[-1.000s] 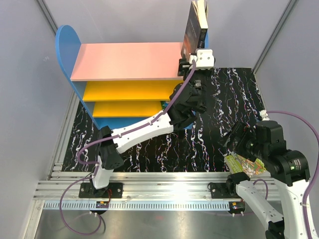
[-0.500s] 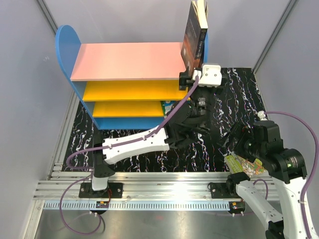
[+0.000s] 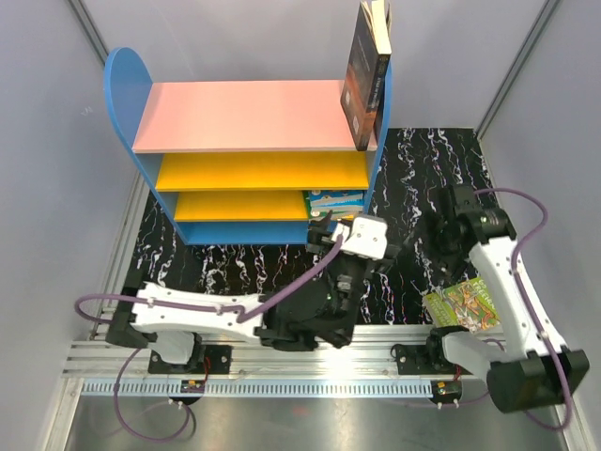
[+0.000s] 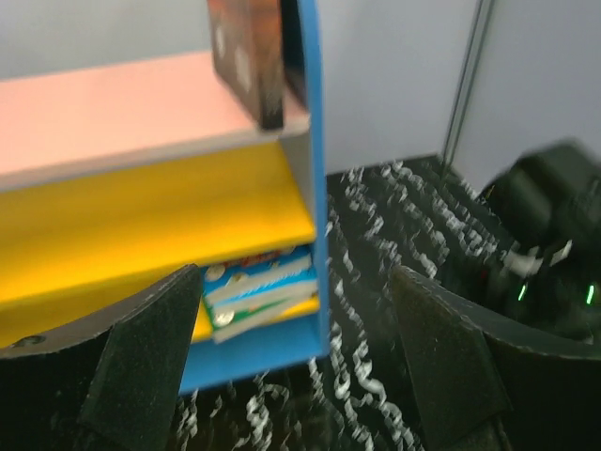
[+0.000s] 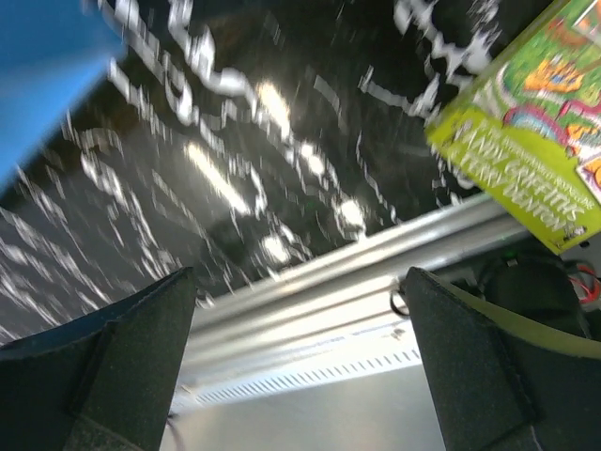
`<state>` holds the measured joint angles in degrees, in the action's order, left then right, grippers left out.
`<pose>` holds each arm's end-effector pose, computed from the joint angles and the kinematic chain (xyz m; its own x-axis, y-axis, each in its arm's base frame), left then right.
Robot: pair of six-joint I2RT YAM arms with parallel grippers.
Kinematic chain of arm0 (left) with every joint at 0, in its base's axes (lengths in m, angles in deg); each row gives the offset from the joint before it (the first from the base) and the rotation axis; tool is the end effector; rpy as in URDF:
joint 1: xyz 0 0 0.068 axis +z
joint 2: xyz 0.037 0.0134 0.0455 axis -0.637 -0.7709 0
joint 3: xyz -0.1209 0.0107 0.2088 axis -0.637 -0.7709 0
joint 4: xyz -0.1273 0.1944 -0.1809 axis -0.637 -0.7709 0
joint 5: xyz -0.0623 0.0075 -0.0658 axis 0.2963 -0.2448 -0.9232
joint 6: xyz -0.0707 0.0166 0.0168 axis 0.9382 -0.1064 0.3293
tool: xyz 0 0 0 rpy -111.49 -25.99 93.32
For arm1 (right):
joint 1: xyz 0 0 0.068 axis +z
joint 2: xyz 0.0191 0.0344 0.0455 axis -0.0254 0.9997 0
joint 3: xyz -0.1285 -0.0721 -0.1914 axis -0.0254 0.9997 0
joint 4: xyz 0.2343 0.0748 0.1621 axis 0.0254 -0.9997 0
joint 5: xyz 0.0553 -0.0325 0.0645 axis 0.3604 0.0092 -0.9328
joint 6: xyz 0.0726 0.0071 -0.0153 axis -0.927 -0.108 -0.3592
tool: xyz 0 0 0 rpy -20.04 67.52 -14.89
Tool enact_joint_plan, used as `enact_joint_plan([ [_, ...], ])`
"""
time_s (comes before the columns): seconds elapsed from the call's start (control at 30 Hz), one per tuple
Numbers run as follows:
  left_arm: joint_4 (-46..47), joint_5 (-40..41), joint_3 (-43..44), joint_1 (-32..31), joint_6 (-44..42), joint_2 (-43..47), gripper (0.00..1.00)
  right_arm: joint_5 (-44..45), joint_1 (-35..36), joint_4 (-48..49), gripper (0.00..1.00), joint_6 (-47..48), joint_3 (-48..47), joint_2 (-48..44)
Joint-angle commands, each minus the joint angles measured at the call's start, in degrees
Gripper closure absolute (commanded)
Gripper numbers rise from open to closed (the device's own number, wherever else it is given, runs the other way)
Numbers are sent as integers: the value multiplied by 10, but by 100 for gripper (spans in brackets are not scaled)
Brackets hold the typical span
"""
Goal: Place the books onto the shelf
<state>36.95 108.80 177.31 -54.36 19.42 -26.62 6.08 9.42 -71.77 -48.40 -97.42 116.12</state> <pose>0.0349 -0.3850 0.4380 0.1083 -0.0075 -0.9941 0.2490 0.9683 0.0198 0.2255 0.0419 0.2648 -0.8024 0.5297 -0.2750 0.4830 0.8470 0.2221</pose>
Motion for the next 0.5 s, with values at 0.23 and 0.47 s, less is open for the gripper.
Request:
enact_joint_plan([
  [0.23,-588,-95,-121,-18,602,260,11,98,-267,81,0,-18,-32,163],
  [0.47,-706,-159,-181,-17,695,320,9,116,-397,165,1,-32,-19,209],
])
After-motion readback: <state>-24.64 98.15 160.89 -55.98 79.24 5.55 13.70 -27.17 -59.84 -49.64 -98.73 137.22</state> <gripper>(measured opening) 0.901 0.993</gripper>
